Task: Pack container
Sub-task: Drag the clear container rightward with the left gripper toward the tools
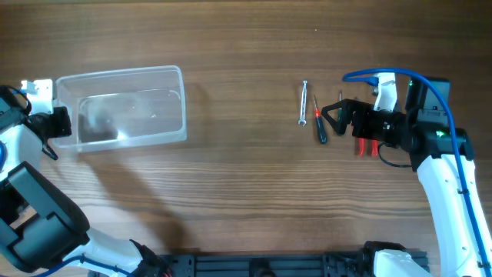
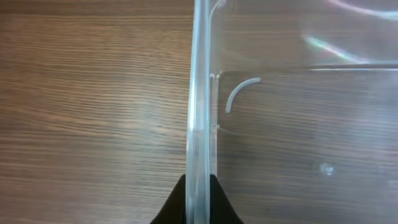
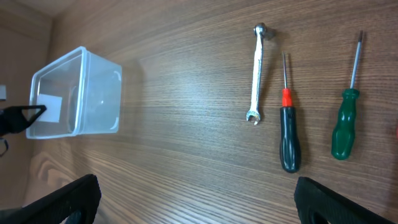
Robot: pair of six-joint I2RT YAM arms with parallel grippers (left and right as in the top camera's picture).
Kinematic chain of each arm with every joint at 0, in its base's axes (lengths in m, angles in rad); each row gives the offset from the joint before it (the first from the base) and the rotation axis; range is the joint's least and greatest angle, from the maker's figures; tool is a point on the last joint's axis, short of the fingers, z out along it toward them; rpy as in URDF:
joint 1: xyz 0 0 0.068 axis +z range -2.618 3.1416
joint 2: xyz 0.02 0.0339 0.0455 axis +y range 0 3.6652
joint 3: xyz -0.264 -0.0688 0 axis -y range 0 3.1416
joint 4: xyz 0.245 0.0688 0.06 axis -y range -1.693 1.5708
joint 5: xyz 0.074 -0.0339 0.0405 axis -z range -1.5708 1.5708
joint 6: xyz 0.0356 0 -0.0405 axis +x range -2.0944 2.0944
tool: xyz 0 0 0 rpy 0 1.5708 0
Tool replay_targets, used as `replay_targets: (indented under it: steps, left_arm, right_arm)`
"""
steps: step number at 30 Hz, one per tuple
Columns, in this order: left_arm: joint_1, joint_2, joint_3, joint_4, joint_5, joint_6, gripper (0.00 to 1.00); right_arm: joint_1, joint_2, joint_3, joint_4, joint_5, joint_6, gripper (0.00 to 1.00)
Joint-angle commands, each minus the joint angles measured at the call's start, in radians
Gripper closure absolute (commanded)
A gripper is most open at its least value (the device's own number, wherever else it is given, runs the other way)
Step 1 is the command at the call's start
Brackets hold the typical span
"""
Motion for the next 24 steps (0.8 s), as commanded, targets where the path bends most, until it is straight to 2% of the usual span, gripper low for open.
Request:
replay_targets:
  steps: [1, 2, 4, 7, 9, 12, 14, 17, 24]
  left_arm:
    - [-0.026, -0.082, 0.005, -0.020, 0.109, -0.087, 0.96]
    - [-0.063, -0.125, 0.005, -0.045, 0.112, -0.134, 0.96]
    - [-0.143, -0.184, 0.005, -0.122, 0.111, -0.135, 0.96]
    - [-0.367, -0.253, 0.005, -0.304, 0.020, -0.163, 0.96]
    - [-0.573, -0.253, 0.004, -0.383, -0.090, -0.372, 0.96]
    - [-0.729, -0.253, 0.004, -0.396, -0.207, -0.566, 0.96]
    - [-0.799, -0.253, 0.003, -0.394, -0.240, -0.677, 0.96]
    - [-0.843, -0.249, 0.002, -0.394, -0.290, -0.765, 0.96]
    - [-0.857, -0.166, 0.002, -0.391, -0.365, -0.820, 0.95]
  right_arm:
    - [-0.003, 0.007, 0.018, 0.000, 0.006, 0.018, 0.00]
    - [-0.003, 0.007, 0.018, 0.005, 0.007, 0.018, 0.00]
    - [-0.003, 0.007, 0.018, 0.018, 0.028, 0.018, 0.00]
    - [-0.003, 0.007, 0.018, 0.036, 0.131, 0.018, 0.00]
    - [-0.003, 0.007, 0.019, 0.049, 0.172, 0.017, 0.00]
    - [-0.003, 0.007, 0.019, 0.059, 0.187, 0.013, 0.00]
    - [-0.003, 0.007, 0.019, 0.073, 0.187, 0.013, 0.00]
    - [-0.003, 0.007, 0.019, 0.090, 0.190, 0.011, 0.00]
    - [-0.003, 0.007, 0.019, 0.127, 0.248, 0.010, 0.00]
